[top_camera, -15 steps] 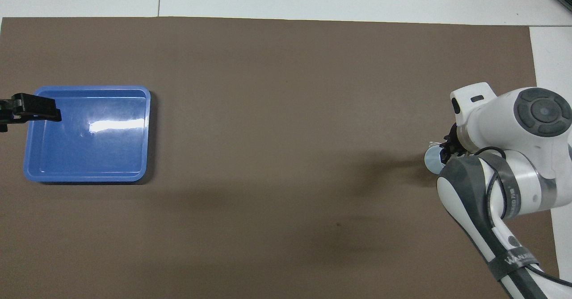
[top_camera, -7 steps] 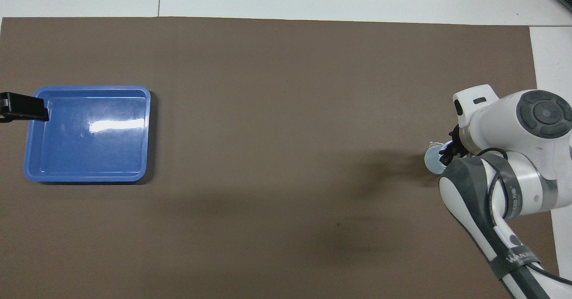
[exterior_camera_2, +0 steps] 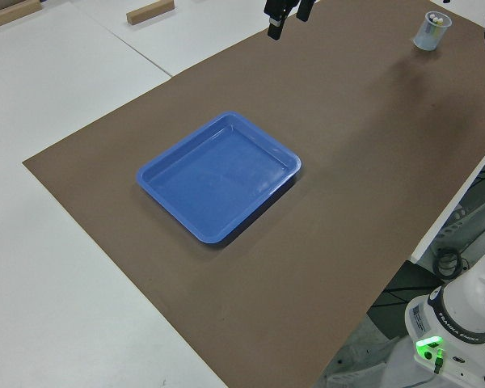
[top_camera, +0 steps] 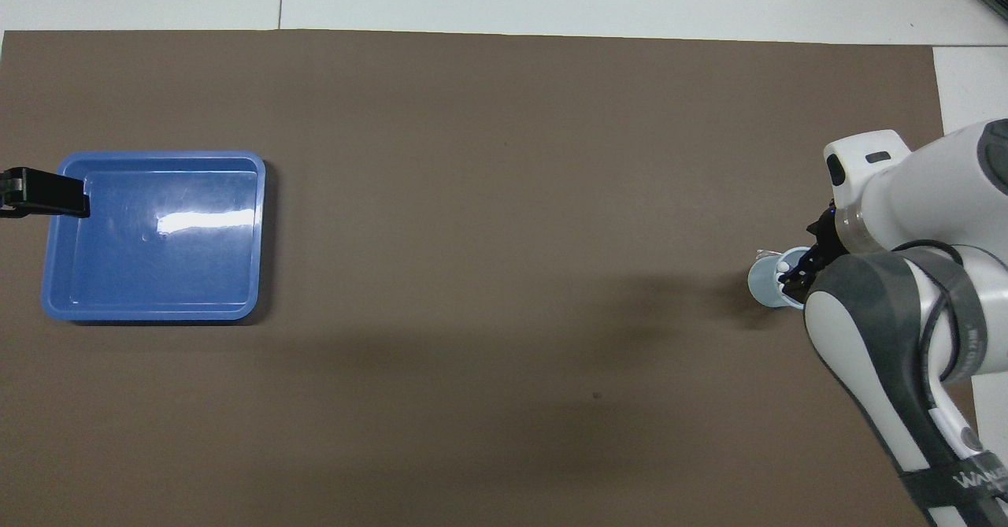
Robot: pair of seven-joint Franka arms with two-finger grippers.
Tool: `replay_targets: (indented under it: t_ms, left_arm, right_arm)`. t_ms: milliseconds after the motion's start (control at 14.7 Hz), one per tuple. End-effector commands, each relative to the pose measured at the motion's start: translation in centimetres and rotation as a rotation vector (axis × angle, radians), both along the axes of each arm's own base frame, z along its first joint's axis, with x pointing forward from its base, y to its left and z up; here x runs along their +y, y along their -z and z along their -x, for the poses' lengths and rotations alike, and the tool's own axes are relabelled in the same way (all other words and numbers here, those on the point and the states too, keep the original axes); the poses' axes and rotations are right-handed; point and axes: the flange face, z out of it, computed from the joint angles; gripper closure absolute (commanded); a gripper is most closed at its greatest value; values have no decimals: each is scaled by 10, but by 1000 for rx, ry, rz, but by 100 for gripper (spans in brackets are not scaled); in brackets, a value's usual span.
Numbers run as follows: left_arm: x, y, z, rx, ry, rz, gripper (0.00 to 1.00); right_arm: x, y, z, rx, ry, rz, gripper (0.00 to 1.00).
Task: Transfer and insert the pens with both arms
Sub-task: 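Release the pen and raise the right gripper away from the cup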
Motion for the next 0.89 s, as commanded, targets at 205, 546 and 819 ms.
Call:
replay_targets:
  t_ms: [205,546,819]
  left_arm:
    - [-4,20,-4,37,23,-13,0]
    - [9,21,-6,39,-3,-14,0]
    - [8,21,-5,36,-1,-14,0]
  right_arm:
    - [-14,-51,11,68,174,-13,13]
    - [-38,-48,16,99,463,-41,0]
    - [-50,-48,27,95,637,-44,0]
